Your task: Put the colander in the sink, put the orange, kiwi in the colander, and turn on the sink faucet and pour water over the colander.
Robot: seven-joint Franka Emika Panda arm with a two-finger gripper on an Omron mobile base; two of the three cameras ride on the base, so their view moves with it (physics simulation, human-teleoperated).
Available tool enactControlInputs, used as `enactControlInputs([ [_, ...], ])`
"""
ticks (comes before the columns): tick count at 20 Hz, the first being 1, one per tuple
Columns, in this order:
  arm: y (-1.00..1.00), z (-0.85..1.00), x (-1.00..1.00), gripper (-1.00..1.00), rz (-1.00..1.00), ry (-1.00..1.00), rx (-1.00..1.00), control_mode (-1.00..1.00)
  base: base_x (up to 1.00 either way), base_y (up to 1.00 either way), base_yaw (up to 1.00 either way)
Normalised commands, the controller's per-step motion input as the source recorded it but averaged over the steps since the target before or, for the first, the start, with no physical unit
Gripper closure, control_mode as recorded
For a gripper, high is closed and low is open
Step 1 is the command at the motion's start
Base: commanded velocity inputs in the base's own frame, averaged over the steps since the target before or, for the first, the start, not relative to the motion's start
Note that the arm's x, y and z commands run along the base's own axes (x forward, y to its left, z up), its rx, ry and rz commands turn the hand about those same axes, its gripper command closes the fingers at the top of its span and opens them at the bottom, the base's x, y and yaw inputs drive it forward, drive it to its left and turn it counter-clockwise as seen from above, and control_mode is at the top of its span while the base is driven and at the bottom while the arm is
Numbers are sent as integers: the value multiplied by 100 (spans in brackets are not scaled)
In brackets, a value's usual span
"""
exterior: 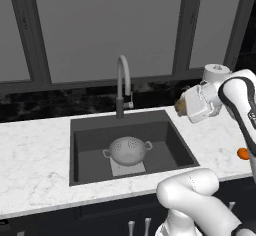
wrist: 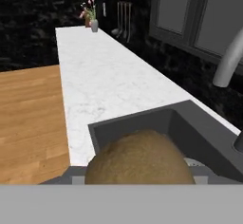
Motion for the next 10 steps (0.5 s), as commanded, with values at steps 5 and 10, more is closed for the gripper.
enactControlInputs([
  [5,0,-33,61,100,3,0,0,-100,0,0,0],
  [10,0,-55,34,100,0,-3,0,-100,0,0,0],
])
